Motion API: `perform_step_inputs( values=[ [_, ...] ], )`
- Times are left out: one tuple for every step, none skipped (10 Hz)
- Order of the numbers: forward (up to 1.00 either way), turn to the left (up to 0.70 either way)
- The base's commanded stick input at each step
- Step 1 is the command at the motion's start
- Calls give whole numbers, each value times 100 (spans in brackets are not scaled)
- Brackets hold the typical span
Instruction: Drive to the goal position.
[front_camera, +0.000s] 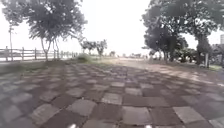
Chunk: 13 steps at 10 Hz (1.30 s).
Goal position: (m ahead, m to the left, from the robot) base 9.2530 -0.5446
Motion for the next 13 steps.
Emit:
perform_step_inputs(
  values=[
    [100, 0],
    [100, 0],
    [100, 0],
    [100, 0],
    [100, 0],
    [100, 0],
    [100, 0],
    [100, 0],
    [100, 0],
    [100, 0],
    [100, 0],
    [100, 0],
    [100, 0]
  ],
)
